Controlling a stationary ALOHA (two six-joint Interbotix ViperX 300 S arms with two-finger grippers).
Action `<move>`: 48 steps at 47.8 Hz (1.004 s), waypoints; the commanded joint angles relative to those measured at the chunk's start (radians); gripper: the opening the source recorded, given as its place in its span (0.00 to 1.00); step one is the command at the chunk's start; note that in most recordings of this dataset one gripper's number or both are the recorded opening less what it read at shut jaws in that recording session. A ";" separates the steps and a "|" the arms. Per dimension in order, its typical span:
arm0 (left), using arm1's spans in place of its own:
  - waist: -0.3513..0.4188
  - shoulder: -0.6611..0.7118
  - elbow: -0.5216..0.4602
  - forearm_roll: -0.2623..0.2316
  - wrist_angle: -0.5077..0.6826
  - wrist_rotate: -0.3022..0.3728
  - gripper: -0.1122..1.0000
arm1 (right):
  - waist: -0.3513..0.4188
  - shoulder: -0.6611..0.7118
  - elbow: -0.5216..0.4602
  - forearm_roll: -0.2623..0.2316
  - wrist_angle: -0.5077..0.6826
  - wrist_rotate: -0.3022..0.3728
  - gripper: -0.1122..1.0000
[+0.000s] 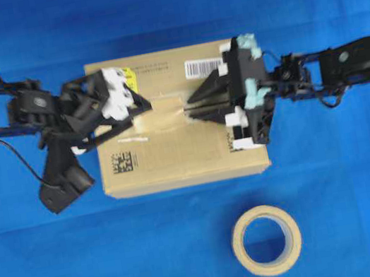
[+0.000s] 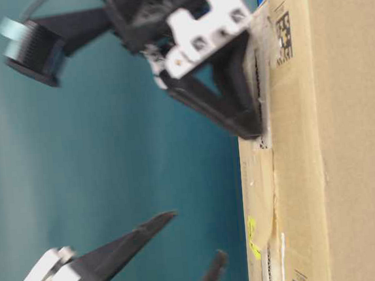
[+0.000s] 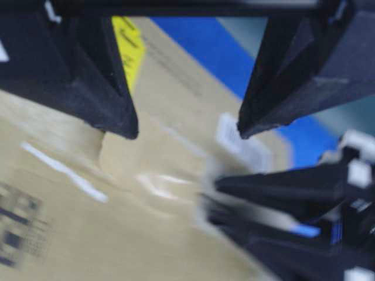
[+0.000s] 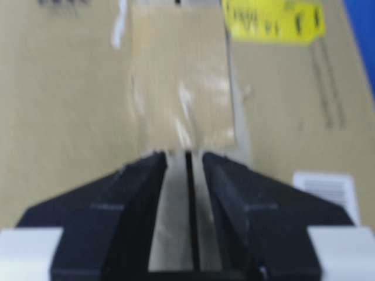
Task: Apply tape along the seams of the closed cardboard box to seal it securely.
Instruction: 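Rub both grippers along the taped seam toward each other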
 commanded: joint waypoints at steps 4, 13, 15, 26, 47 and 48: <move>0.000 -0.077 0.049 -0.008 -0.158 -0.150 0.65 | -0.003 -0.094 -0.012 -0.018 -0.018 -0.003 0.47; -0.003 -0.109 0.094 -0.009 -0.261 -0.480 0.43 | -0.032 -0.078 -0.028 -0.020 -0.106 -0.003 0.37; -0.003 -0.104 0.100 -0.009 -0.282 -0.563 0.34 | -0.038 -0.069 -0.034 -0.021 -0.120 -0.005 0.26; 0.003 -0.020 0.123 -0.006 -0.451 -0.907 0.10 | -0.049 0.031 -0.106 -0.031 -0.135 -0.026 0.10; 0.034 0.155 0.146 -0.006 -0.538 -1.131 0.10 | -0.029 0.150 -0.169 -0.029 -0.129 -0.025 0.10; 0.032 0.158 0.149 -0.006 -0.540 -1.138 0.10 | -0.029 0.155 -0.169 -0.029 -0.129 -0.025 0.10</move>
